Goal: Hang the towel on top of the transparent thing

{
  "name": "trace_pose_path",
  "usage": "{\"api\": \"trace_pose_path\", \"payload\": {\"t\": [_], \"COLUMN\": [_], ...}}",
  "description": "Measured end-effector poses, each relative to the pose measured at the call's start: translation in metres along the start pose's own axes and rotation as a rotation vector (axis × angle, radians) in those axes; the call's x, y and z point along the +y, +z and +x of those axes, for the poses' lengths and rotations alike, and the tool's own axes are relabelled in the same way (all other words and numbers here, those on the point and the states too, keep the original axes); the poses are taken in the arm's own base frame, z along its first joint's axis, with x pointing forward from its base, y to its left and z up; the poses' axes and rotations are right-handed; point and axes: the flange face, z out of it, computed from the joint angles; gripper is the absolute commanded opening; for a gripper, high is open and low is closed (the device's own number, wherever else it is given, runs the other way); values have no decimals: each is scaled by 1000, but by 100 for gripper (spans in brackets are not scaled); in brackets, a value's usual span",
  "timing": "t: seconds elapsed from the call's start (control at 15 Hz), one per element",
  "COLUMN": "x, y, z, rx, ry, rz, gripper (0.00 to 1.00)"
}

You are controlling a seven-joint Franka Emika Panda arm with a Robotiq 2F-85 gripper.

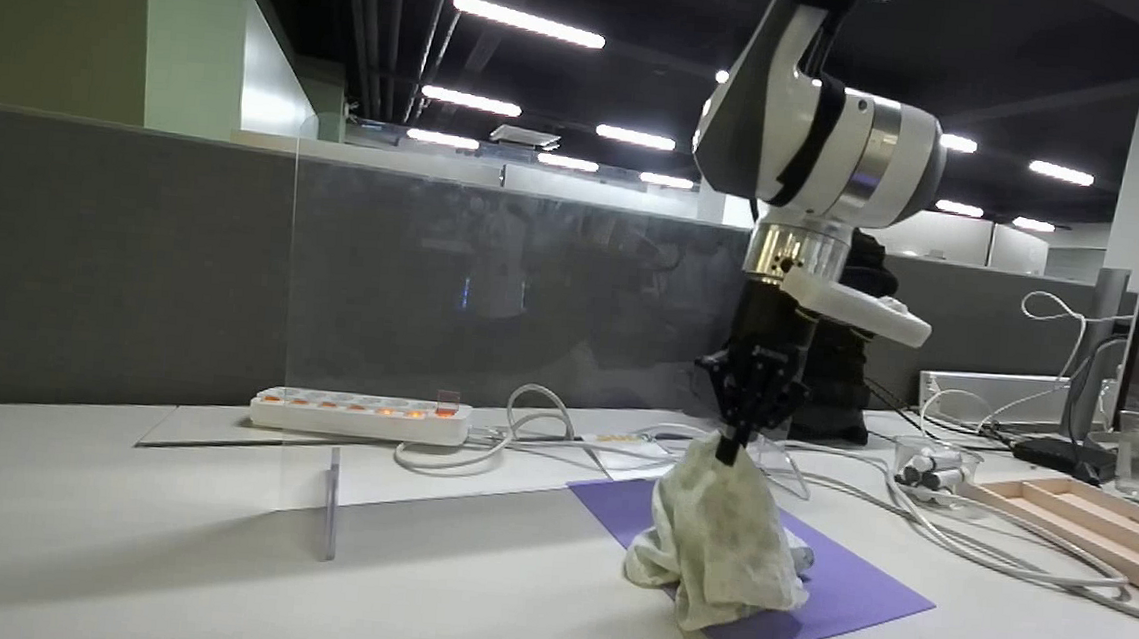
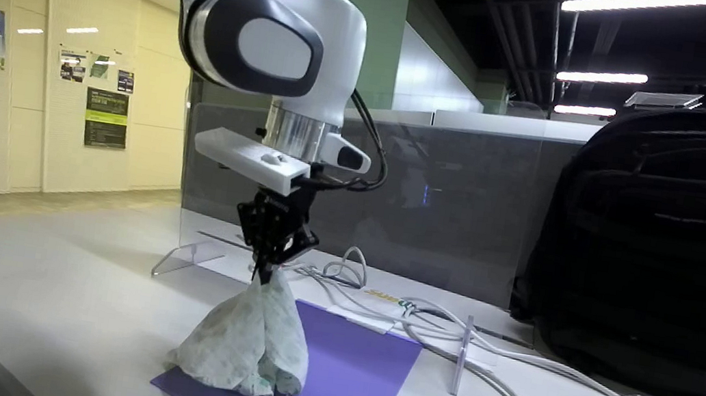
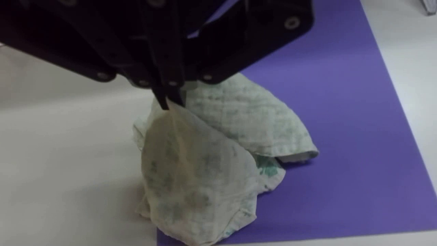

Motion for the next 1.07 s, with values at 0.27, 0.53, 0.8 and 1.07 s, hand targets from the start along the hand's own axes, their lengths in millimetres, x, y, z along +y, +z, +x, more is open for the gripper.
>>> {"api": "trace_pose_path", "payload": {"t": [0.27, 0.53, 0.8, 1.07], "x": [-17, -25, -23, -34], "y": [-55, -79, -66, -61], "z": [43, 56, 53, 51], "rx": [13, 23, 2, 3], "ry": [-52, -75, -70, -86], "rz": [-17, -10, -8, -12], "gripper": [0, 1, 0, 0]}}
